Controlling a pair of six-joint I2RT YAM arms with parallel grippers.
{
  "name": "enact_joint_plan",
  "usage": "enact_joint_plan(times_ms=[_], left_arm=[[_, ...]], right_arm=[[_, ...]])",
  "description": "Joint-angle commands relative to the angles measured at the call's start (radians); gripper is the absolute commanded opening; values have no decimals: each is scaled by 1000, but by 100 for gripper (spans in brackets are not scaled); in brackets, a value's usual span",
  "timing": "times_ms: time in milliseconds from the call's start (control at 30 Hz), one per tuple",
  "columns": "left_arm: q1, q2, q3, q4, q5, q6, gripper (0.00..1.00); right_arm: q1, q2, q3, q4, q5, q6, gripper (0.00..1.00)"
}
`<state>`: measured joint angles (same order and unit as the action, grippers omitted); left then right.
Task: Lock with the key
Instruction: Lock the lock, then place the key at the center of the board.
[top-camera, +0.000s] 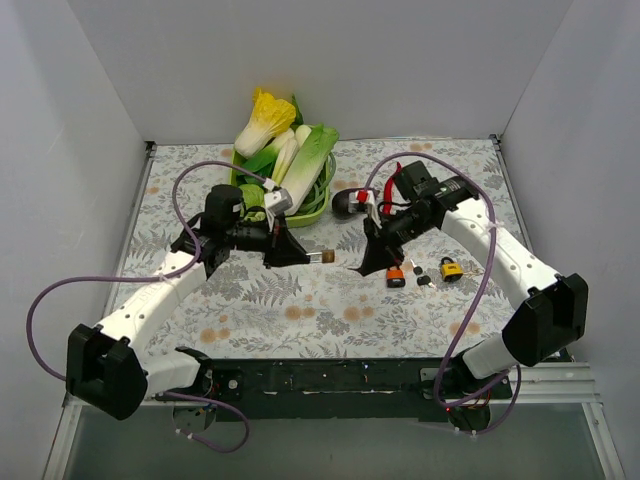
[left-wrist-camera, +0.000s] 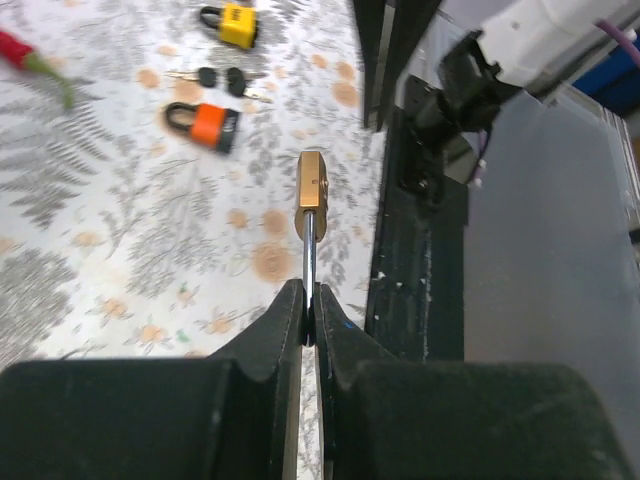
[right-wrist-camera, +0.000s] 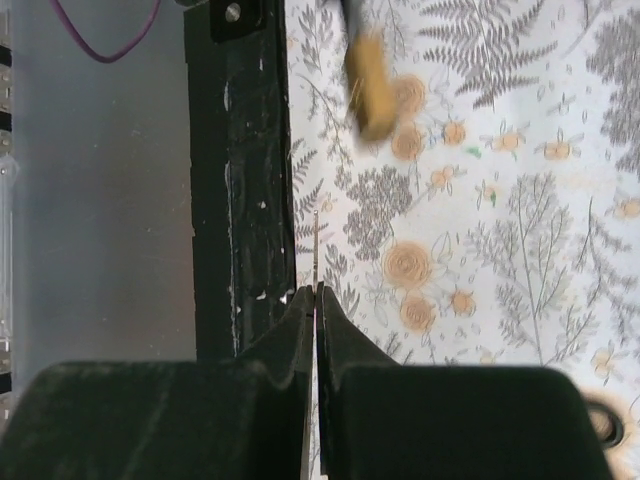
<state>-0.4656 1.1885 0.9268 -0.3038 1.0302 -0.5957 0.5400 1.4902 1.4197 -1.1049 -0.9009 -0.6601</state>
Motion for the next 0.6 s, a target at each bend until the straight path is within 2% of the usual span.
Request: enact_joint_plan(times_ms=[0, 100, 200, 233, 333, 367, 567], left_arm=[[122, -4, 18, 5, 34, 5, 0], [150, 0, 23, 5, 31, -4, 0], [157, 3, 20, 8, 11, -35, 0], [157, 0, 17, 28, 2, -53, 0], [157, -15, -3, 63, -31, -116, 0], [157, -18, -6, 74, -47, -125, 0], [157, -50, -40, 103, -76, -173, 0]], right_arm=[[-99, -57, -82, -33, -42, -6, 1], [-164, -64, -142, 8, -38, 45, 1], [-216, -111, -284, 248, 90, 354, 1], [-222, -129, -332, 381, 144, 508, 1], [-218, -194, -438, 512, 313, 709, 1], [-213, -218, -455, 574, 417, 835, 1], [-34, -258, -536, 652, 738, 1017, 1]])
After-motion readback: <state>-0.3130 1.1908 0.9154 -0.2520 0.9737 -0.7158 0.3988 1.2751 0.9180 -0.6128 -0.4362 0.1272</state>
